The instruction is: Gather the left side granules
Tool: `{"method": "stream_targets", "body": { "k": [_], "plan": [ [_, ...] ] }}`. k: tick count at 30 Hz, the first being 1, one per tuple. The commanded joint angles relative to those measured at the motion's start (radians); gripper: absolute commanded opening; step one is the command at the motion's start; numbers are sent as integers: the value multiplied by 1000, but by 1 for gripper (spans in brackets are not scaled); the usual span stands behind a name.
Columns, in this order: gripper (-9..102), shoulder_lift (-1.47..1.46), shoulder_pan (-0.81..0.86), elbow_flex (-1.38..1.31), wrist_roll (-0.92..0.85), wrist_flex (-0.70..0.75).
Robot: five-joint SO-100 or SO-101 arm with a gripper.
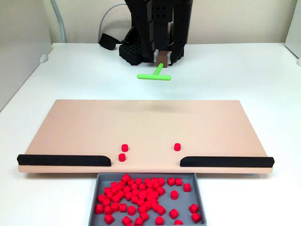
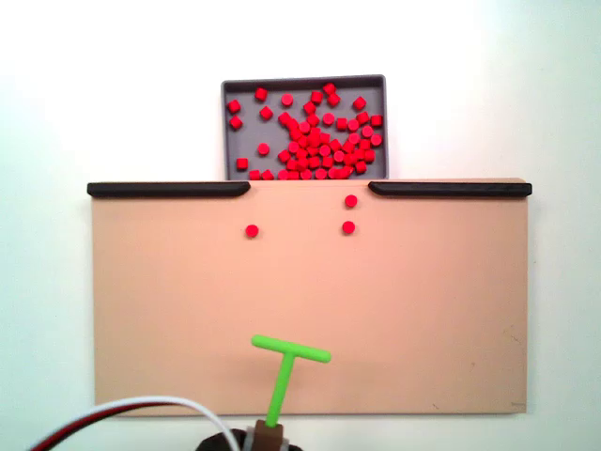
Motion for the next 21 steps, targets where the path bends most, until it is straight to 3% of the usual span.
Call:
{"method": "stream_targets", "body": {
  "k": [1, 13, 21],
  "plan": [
    [0, 11, -44, -21, 95, -6],
    [0, -37, -192, -37, 554, -6],
    [0, -195, -256, -202, 838, -6]
  ]
}}
